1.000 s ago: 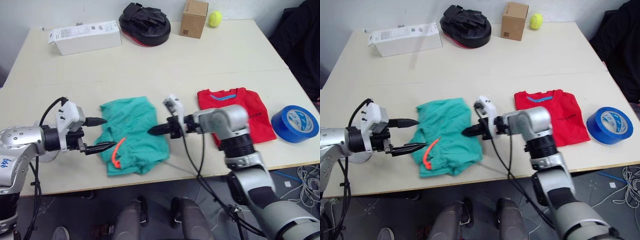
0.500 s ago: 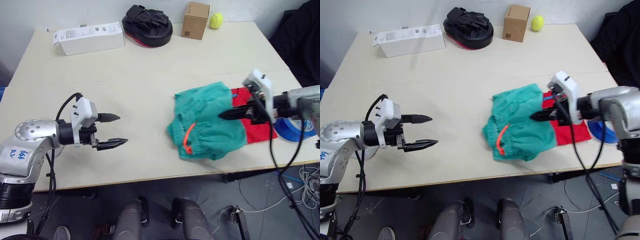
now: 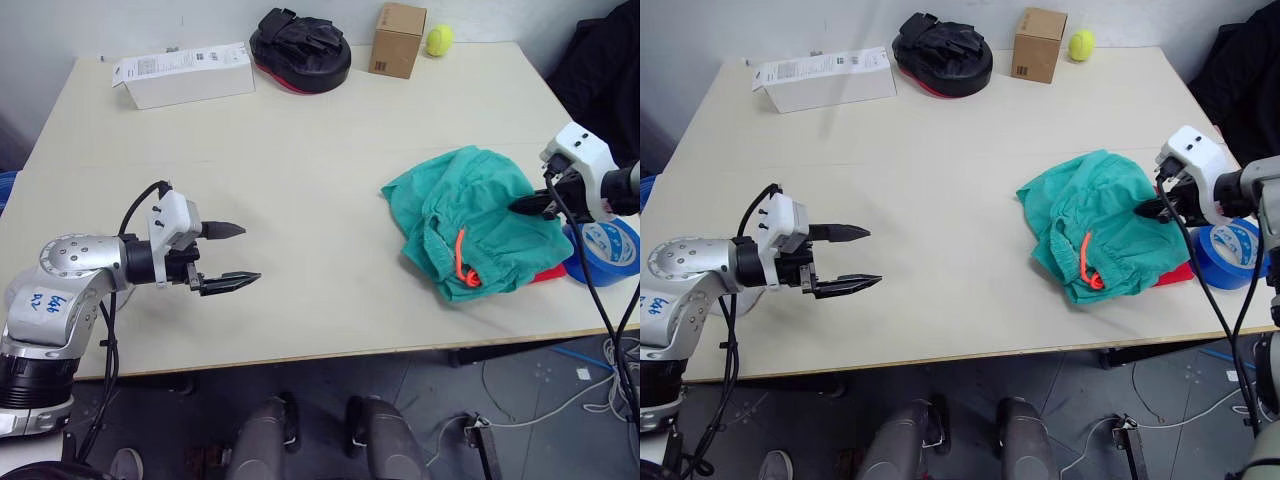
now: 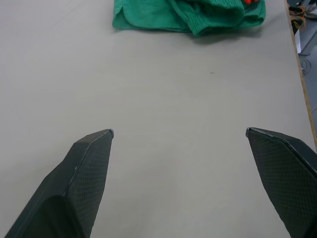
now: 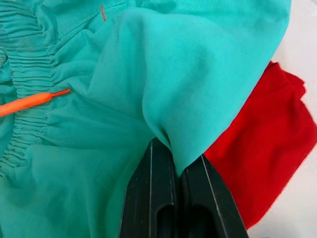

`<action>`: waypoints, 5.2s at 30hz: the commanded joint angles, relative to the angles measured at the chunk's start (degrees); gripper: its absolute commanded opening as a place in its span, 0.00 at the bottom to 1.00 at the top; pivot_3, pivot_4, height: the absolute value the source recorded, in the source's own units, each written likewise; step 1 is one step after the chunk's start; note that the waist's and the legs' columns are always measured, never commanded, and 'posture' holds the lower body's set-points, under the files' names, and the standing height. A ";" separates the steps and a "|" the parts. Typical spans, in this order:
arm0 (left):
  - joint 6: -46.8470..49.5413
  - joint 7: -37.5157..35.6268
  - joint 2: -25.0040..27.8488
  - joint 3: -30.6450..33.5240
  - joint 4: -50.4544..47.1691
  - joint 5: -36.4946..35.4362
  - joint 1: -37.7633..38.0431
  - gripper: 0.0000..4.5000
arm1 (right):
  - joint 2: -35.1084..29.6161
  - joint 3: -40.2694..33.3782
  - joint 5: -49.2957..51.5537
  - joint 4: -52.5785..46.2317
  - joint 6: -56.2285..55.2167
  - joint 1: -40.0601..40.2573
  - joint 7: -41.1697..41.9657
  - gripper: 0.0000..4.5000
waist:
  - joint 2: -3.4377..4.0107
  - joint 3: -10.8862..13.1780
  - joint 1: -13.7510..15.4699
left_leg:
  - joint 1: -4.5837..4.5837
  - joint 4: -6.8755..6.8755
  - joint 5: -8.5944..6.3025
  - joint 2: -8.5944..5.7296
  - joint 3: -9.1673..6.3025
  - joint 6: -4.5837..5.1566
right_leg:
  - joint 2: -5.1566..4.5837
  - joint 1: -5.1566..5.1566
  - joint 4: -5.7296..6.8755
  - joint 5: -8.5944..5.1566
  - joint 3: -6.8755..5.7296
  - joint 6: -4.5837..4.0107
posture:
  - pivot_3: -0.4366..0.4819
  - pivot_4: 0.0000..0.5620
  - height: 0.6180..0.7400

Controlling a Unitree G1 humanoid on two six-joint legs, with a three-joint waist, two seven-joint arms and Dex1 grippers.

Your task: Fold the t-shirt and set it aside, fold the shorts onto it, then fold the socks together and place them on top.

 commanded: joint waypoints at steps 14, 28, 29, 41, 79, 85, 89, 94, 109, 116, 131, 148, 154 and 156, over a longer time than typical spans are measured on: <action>-1.02 0.26 -1.95 -1.59 -0.70 0.79 -2.46 1.00 | 0.26 -8.76 -3.87 6.82 -9.50 6.85 -7.55 0.05 | 0.05 0.01 0.04 | 0.00 0.33 0.01 0.02 0.00 0.02 | 0.01 0.09 0.19 0.00 -0.01 0.00 | 0.48 0.27 1.00; 0.43 0.97 -1.75 -0.39 -2.58 -0.17 -0.63 1.00 | 3.35 -27.88 10.88 -13.96 -12.47 17.90 -9.67 0.99 | 0.07 0.00 0.05 | 0.00 0.68 0.00 0.05 -0.05 0.06 | 0.00 0.13 0.49 0.00 0.02 0.01 | 0.48 0.27 1.00; 0.59 1.34 -1.67 -0.04 -2.81 -0.16 -0.27 1.00 | 4.67 -28.49 13.91 -18.51 -10.92 18.82 -8.40 0.99 | 0.07 0.00 -0.07 | 0.02 0.71 0.00 0.07 -0.05 0.06 | 0.02 0.14 0.52 0.00 0.02 0.01 | 0.48 0.27 1.00; 2.27 12.63 0.10 19.48 -10.26 4.09 20.75 1.00 | 16.68 -19.79 34.80 -50.33 5.73 19.77 -4.64 0.99 | 0.04 -0.01 0.00 | 0.04 0.71 -0.21 0.17 -0.25 0.14 | -0.02 0.21 0.51 0.00 -0.06 0.01 | 0.48 0.27 1.00; 1.62 18.16 4.65 21.68 25.31 18.13 22.57 0.59 | 19.50 -15.22 34.55 -53.23 3.24 21.31 -6.33 1.00 | 0.63 -0.51 0.05 | 0.29 0.24 -0.52 0.14 -0.14 -0.26 | -0.16 0.14 0.30 0.08 -0.22 -0.05 | 0.48 0.27 1.00; 2.95 17.53 5.62 20.01 29.92 17.69 19.21 0.17 | 18.95 -16.07 35.34 -54.25 4.08 22.06 -7.78 1.00 | 0.66 -0.53 0.00 | 0.92 0.03 -0.63 0.17 -0.01 -0.13 | -0.23 0.47 0.50 0.06 -0.23 -0.09 | 0.48 0.27 1.00; 3.03 17.47 6.07 18.91 33.25 17.39 17.18 0.00 | 18.48 -16.64 35.65 -55.20 4.42 22.87 -8.43 1.00 | 0.74 -0.58 0.05 | 1.00 -0.03 -0.64 0.16 0.00 -0.14 | -0.26 0.53 0.47 0.06 -0.23 -0.10 | 0.48 0.27 1.00; 7.62 16.54 4.83 18.76 28.59 14.08 15.08 0.00 | 17.87 -17.35 35.82 -55.96 4.79 23.69 -8.92 1.00 | 0.82 -0.62 0.05 | 1.01 -0.06 -0.64 0.16 0.00 -0.15 | -0.26 0.54 0.45 0.05 -0.23 -0.12 | 0.48 0.27 1.00; 46.98 29.54 -13.66 6.93 -15.82 -3.75 -2.61 0.00 | 14.56 -17.20 33.14 -60.15 2.29 30.23 -8.01 1.00 | 0.25 -0.60 1.55 | 0.87 -0.02 -0.53 -0.04 0.00 -0.11 | -0.29 1.02 -0.41 0.21 -0.25 0.18 | 0.48 0.27 1.00; 48.28 39.53 -21.71 -6.12 -8.60 2.91 -11.45 0.00 | 14.42 -16.47 30.14 -59.99 0.10 32.49 -9.19 1.00 | 0.22 -0.59 1.74 | 0.93 0.06 -0.29 0.06 0.07 0.12 | -0.03 1.02 -0.33 0.21 -0.20 0.18 | 0.48 0.27 1.00; 52.59 47.05 -37.26 -1.48 0.30 4.07 -17.79 0.24 | 14.63 -15.84 26.72 -61.07 -2.48 35.63 -11.55 1.00 | 0.19 -0.58 3.01 | 0.77 0.65 -0.59 0.07 0.00 0.08 | -0.12 1.14 -0.30 0.24 -0.25 0.24 | 0.48 0.27 1.00; 30.31 19.33 -5.68 1.20 -6.47 0.51 -8.08 0.99 | 15.91 -8.34 15.32 -56.82 -12.49 34.04 -10.25 1.00 | 0.19 -0.57 1.62 | 0.78 0.43 -0.66 0.13 0.08 -0.21 | 0.00 1.02 -0.37 0.22 -0.20 0.19 | 0.48 0.27 1.00; -1.16 9.68 5.13 -9.31 3.92 15.68 -2.12 0.99 | 21.63 1.06 3.99 -47.97 -21.79 27.73 -11.33 1.00 | 0.19 -0.57 1.51 | 0.79 0.18 -0.66 0.13 0.18 -0.26 | -0.08 0.88 -0.57 0.22 -0.09 0.11 | 0.48 0.27 1.00; -5.71 8.35 4.64 -10.69 6.09 17.40 -2.17 0.99 | 24.63 3.80 0.70 -43.96 -24.34 25.33 -12.36 1.00 | 0.19 -0.57 1.49 | 0.77 -0.03 -0.65 0.12 0.18 -0.29 | -0.12 0.80 -0.77 0.25 -0.10 0.07 | 0.48 0.27 1.00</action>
